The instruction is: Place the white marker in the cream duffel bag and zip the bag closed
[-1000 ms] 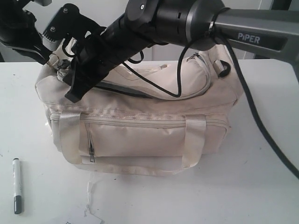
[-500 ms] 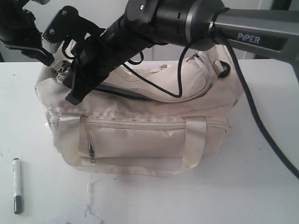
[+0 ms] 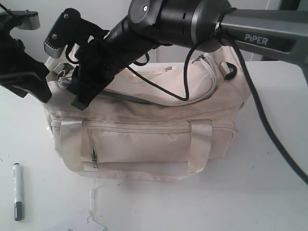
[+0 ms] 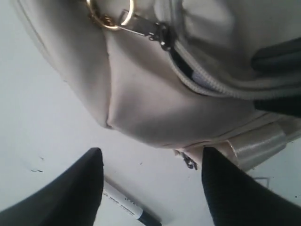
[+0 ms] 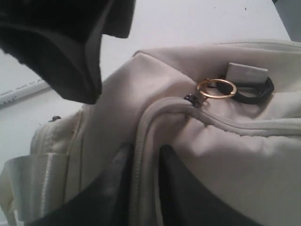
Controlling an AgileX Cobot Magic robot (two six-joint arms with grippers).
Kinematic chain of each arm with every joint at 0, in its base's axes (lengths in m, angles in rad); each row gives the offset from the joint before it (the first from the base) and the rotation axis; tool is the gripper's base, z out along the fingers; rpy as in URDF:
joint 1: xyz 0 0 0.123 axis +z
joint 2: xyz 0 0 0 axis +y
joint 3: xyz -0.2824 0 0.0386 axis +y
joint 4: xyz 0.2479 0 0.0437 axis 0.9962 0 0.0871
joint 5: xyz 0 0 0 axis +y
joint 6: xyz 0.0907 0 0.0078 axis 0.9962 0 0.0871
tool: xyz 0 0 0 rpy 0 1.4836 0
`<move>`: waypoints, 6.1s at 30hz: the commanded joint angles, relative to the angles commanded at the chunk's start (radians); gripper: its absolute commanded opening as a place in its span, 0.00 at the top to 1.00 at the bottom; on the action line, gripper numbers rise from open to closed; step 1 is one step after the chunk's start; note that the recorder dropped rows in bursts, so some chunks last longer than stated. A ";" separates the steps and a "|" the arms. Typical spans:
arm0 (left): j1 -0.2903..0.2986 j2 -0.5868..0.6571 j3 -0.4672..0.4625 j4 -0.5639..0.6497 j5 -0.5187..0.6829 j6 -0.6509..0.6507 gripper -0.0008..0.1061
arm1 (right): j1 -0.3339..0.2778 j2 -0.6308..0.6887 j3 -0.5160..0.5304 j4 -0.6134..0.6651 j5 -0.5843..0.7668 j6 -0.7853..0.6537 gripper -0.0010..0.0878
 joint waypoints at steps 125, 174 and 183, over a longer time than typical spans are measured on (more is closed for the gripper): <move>0.081 -0.041 0.347 -0.346 -0.486 -0.156 0.99 | -0.241 -0.114 0.005 -0.071 -0.502 0.483 0.99; 0.081 -0.345 0.543 0.014 -0.247 -0.190 0.99 | -0.247 -0.114 0.005 -0.071 -0.498 0.498 0.99; 0.081 -0.278 0.603 0.087 -0.258 -0.265 0.88 | -0.247 -0.114 0.005 -0.071 -0.498 0.498 0.99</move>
